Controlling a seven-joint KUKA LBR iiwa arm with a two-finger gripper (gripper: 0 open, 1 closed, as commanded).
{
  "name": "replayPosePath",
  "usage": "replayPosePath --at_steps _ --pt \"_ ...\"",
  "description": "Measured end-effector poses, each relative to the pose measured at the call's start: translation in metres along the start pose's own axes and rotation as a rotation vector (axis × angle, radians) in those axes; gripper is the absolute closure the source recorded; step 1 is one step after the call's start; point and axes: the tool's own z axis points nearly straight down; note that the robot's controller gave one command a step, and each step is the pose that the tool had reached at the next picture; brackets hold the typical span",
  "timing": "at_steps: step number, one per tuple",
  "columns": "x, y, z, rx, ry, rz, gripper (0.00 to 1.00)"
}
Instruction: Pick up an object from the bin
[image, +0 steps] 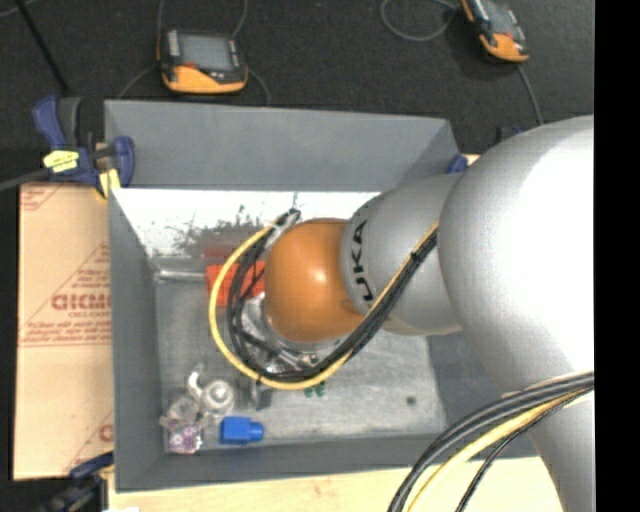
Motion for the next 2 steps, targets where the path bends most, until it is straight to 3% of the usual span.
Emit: replayPosePath --at_steps 1,2 --pt "0.0 0.0 0.0 0.0 0.0 0.001 0.0" --pt "0.035 0.046 -0.004 0.003 -0.021 -0.072 0.0"
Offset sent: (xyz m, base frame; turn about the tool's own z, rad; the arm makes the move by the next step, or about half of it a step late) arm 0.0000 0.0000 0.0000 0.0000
